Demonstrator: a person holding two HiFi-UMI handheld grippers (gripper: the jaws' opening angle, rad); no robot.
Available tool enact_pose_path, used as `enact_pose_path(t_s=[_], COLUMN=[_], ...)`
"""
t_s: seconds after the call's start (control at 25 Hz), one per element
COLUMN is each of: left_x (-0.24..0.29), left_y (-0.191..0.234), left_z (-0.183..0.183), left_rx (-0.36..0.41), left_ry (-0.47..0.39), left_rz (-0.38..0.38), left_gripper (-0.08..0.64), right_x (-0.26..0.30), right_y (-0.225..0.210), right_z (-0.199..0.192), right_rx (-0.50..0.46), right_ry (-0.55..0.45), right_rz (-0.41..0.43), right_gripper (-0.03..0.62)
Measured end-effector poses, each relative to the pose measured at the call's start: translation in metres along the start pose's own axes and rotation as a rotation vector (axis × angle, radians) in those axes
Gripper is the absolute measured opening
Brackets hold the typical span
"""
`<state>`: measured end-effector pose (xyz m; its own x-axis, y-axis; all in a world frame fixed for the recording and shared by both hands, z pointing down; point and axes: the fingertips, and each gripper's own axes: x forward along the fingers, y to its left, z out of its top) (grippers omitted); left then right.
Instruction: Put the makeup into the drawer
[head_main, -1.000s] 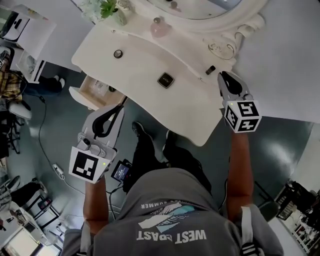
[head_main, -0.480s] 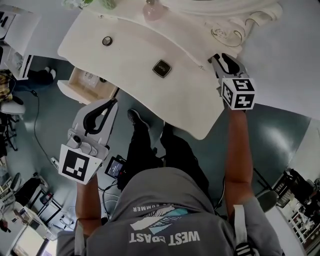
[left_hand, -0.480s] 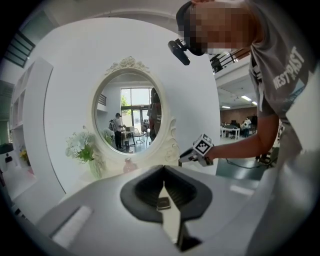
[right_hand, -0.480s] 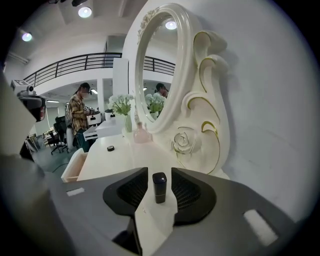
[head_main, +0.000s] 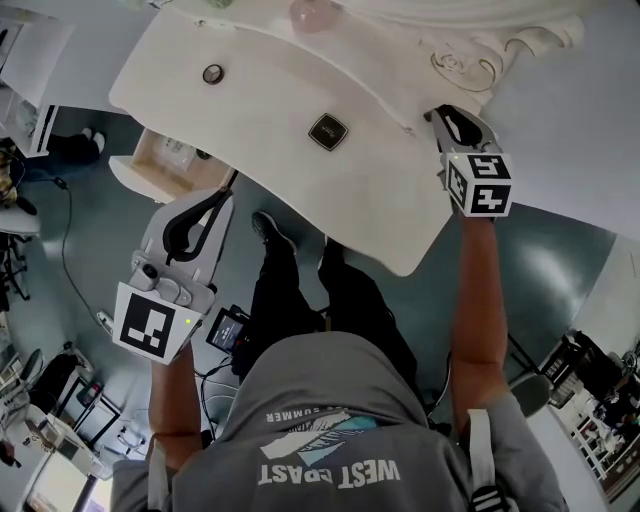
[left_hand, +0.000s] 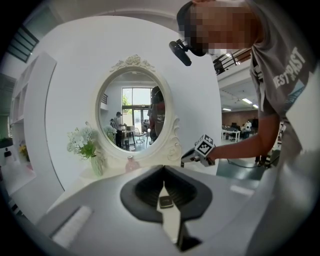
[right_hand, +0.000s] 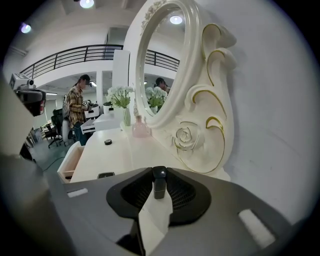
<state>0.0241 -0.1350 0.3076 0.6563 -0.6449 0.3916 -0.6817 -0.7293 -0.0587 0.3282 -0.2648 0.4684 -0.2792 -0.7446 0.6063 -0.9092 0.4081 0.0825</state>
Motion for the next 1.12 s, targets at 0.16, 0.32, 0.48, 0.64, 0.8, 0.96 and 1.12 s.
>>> enact_pose_path(t_s=[0.16,0.32,0.48,0.64,0.8,0.96,1.12], left_x=[-0.007,-0.016,-0.032,-0.049,-0.071,-0.095,-0.120], left_y=[0.011,0.025,0.042,0.064,0.088,0.108,0.127], left_z=[-0.004,-0.010,-0.017,-0.021,-0.036,-0.054,-0.075], left_rx=[-0.008,-0.024,-0.044,-0.061,-0.092,-0.125,-0.149], left_ry=[-0.004,-0.012,-0.020,-0.068,-0.086,-0.091,-0.092], left_rz=[0.017,0.046,0.085,0.137,0.194,0.255,0.303], left_gripper=[0.002,0.002,0.002,0.002,0.002,0.002,0.002], right_x=[-0.004,-0.005,-0.002,0.003,0.015,0.028,0.042], right_y=[0.011,0.028,0.050,0.081,0.124,0.172,0.226], right_z=[0.014,0.029,0.043,0.061,0.078,0.092,0.101], right_rx=[-0.007,-0.017,-0.028,-0.050,-0.081,-0.119,-0.169], right_ry=[-0.020,-0.031,-0.038,-0.048,-0.054,-0.053,-0.046], right_rz=[0.010,0.031,0.053,0.091,0.149,0.217,0.289], right_gripper=[0.091,0.091,0.091,0.092,0.092,0.091,0.092])
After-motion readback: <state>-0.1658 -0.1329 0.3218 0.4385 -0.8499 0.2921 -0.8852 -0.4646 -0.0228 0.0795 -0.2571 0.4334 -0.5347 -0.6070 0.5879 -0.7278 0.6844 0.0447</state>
